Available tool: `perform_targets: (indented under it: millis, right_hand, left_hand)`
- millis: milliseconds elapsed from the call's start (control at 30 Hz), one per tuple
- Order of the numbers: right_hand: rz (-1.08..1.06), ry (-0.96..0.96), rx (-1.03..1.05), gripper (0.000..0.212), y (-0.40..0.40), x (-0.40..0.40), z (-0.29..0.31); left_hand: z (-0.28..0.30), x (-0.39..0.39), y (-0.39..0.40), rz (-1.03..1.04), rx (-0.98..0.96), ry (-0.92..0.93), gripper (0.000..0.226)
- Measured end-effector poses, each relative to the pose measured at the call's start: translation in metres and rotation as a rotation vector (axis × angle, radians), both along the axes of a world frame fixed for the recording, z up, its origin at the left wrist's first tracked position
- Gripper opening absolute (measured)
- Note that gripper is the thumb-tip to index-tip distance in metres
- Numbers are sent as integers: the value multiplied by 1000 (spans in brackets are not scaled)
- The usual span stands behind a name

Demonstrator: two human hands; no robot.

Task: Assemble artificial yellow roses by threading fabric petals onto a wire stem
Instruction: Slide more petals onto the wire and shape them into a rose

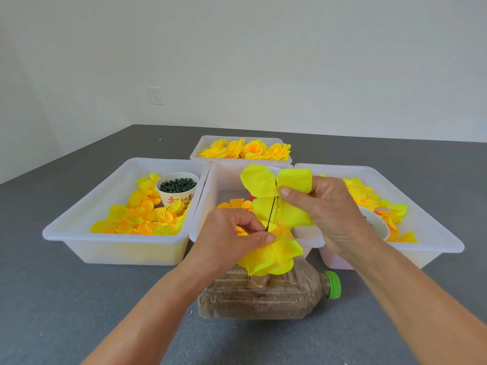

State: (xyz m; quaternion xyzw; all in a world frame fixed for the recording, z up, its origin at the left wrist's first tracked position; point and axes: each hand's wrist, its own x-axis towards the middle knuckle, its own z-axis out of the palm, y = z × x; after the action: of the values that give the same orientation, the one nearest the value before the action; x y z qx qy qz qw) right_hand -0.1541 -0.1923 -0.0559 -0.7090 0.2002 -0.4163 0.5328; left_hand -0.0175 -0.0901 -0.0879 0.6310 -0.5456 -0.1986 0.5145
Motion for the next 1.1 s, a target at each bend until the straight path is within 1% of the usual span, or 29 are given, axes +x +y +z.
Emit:
perform_targets:
  millis: [267, 500, 667, 733, 833, 900, 1000, 1100]
  right_hand:
    - [-1, 10, 41, 7, 5, 0, 3]
    - [30, 5, 9, 16, 8, 0, 6]
    - [80, -18, -26, 17, 9, -3, 7]
    - [86, -1, -78, 20, 8, -5, 7]
    - [65, 65, -260, 24, 7, -9, 6]
    - [36, 74, -360, 26, 6, -10, 6]
    - [11, 58, -490, 23, 6, -11, 1]
    - [-2, 33, -555, 20, 6, -12, -6]
  left_hand:
    - [0, 0, -1, -5, 0, -4, 14]
    - [0, 0, 0, -6, 4, 8, 12]
    - [0, 0, 0, -2, -10, 4, 13]
    - [-1, 0, -1, -2, -15, 1, 13]
    - [-1, 1, 0, -14, -1, 4, 16]
    - [-1, 2, 0, -19, 5, 19, 17]
    - [-2, 2, -1, -8, 13, 27, 7]
    - [-2, 3, 0, -11, 17, 53, 12]
